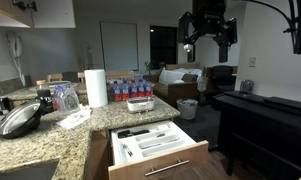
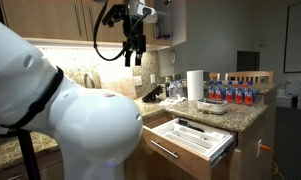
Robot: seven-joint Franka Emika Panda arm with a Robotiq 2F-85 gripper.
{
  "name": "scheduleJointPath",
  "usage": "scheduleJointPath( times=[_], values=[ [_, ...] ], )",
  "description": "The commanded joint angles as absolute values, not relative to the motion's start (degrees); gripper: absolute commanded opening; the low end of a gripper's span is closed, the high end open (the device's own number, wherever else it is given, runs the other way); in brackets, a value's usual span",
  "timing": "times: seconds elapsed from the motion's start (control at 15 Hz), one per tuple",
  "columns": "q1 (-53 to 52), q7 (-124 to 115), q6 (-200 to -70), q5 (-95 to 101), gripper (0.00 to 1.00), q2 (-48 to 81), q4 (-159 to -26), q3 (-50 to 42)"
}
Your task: Open the drawer
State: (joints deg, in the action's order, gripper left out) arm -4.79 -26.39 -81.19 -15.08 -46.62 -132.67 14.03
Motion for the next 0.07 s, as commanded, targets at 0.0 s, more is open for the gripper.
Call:
scheduleJointPath(
  times=[0.0],
  values=[
    [-3.50, -25.69, -80.85, -15.56, 1.00, -46.77, -132.48, 14.78]
  ],
)
